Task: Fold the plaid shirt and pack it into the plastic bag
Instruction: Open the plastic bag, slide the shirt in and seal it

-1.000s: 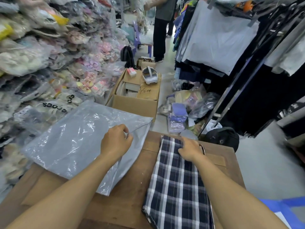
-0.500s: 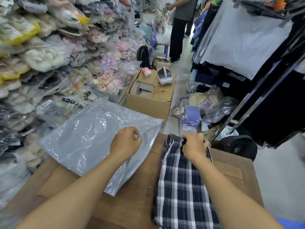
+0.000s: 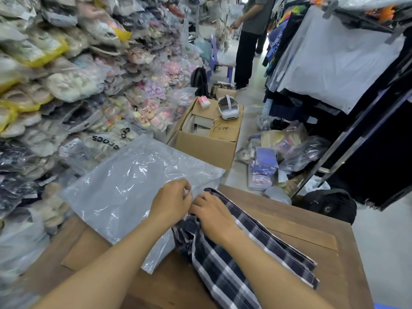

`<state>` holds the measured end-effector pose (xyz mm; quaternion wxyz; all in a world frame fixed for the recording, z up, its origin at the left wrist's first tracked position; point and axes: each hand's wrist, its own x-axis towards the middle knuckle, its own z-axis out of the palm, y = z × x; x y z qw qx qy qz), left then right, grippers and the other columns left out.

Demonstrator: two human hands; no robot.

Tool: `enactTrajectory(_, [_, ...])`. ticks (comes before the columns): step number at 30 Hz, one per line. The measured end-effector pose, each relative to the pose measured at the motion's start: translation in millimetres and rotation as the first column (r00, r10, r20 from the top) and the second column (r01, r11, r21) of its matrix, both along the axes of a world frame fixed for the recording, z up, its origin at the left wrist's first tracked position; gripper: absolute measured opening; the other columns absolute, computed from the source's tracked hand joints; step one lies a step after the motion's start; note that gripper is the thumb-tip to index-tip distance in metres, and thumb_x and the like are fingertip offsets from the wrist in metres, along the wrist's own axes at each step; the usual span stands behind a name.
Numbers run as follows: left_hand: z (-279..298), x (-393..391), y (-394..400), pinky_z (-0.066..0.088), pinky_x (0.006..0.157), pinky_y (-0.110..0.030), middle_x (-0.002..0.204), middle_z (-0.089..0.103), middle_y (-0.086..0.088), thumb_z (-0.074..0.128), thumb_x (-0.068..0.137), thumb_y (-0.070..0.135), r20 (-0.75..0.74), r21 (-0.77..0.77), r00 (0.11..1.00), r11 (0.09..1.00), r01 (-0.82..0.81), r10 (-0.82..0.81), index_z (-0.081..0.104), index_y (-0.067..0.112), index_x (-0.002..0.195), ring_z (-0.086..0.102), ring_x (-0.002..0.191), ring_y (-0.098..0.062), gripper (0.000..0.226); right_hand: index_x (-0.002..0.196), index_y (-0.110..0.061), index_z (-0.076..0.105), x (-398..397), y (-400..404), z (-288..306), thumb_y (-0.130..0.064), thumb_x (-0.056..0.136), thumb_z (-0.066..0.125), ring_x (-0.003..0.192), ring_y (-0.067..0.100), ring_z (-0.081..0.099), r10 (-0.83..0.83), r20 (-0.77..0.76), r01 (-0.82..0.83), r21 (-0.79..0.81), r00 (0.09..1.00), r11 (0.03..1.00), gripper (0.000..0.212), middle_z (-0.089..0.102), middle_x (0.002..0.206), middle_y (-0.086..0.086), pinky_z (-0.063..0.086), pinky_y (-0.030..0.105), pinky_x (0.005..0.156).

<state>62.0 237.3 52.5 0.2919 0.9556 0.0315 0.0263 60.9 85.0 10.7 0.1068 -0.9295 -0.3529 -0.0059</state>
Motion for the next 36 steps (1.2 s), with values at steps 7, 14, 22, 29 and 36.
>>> enactTrajectory(7, [1, -18, 5, 0.053, 0.064, -0.033, 0.063, 0.055, 0.007, 0.059, 0.087, 0.029, -0.034, 0.042, 0.994, 0.994, 0.106, -0.104, 0.066, 0.019, 0.09, 0.059, 0.07, -0.02, 0.012, 0.124, -0.007, 0.058, 0, 20, -19, -0.002, 0.084, 0.064, 0.122, 0.032, 0.048, -0.155, -0.126, 0.134, -0.162, 0.98, 0.978, 0.041, 0.057, 0.127, 0.014, 0.042, 0.04, 0.094])
enactTrajectory(14, [9, -16, 10, 0.055, 0.068, -0.034, 0.073, 0.061, 0.008, 0.06, 0.09, 0.027, -0.038, -0.025, 0.995, 0.996, 0.088, -0.089, 0.066, 0.023, 0.099, 0.062, 0.076, -0.018, 0.012, 0.098, -0.02, 0.053, 2, 41, -7, -0.034, 0.086, 0.042, 0.107, 0.03, 0.057, -0.169, -0.328, 0.167, -0.036, 0.929, 0.985, 0.022, 0.061, 0.11, 0.009, 0.046, 0.037, 0.074])
enactTrajectory(22, [-15, -18, 10, 0.053, 0.068, -0.034, 0.079, 0.061, 0.009, 0.057, 0.092, 0.027, -0.109, -0.021, 0.991, 0.997, 0.076, -0.078, 0.063, 0.024, 0.103, 0.062, 0.077, -0.019, 0.013, 0.135, -0.02, 0.056, -20, 9, -5, -0.04, 0.098, 0.05, 0.126, 0.02, 0.048, -0.221, -0.289, 0.272, 0.151, 0.932, 0.95, 0.042, 0.057, 0.133, -0.001, 0.032, 0.037, 0.115])
enactTrajectory(29, [-28, -24, -14, 0.048, 0.067, -0.034, 0.101, 0.066, -0.007, 0.05, 0.094, 0.02, -0.17, 0.168, 0.972, 0.967, 0.19, -0.161, 0.061, 0.013, 0.105, 0.063, 0.086, -0.03, 0.017, 0.126, -0.017, 0.062, -62, -95, 3, -0.042, 0.101, 0.049, 0.121, 0.023, 0.043, -0.656, -0.279, 0.695, 0.062, 0.701, 0.716, 0.038, 0.056, 0.125, 0.001, 0.042, 0.041, 0.103])
enactTrajectory(36, [-30, -33, -20, 0.042, 0.064, -0.034, 0.096, 0.065, -0.013, 0.052, 0.094, 0.018, -0.142, 0.239, 0.971, 0.946, 0.22, -0.19, 0.059, 0.006, 0.098, 0.053, 0.073, -0.03, 0.014, 0.14, -0.015, 0.043, -122, -135, 7, -0.058, 0.089, 0.062, 0.14, 0.038, 0.025, -0.892, -0.436, 0.986, -0.051, 0.123, 0.161, 0.07, 0.033, 0.15, 0.016, 0.037, 0.053, 0.106])
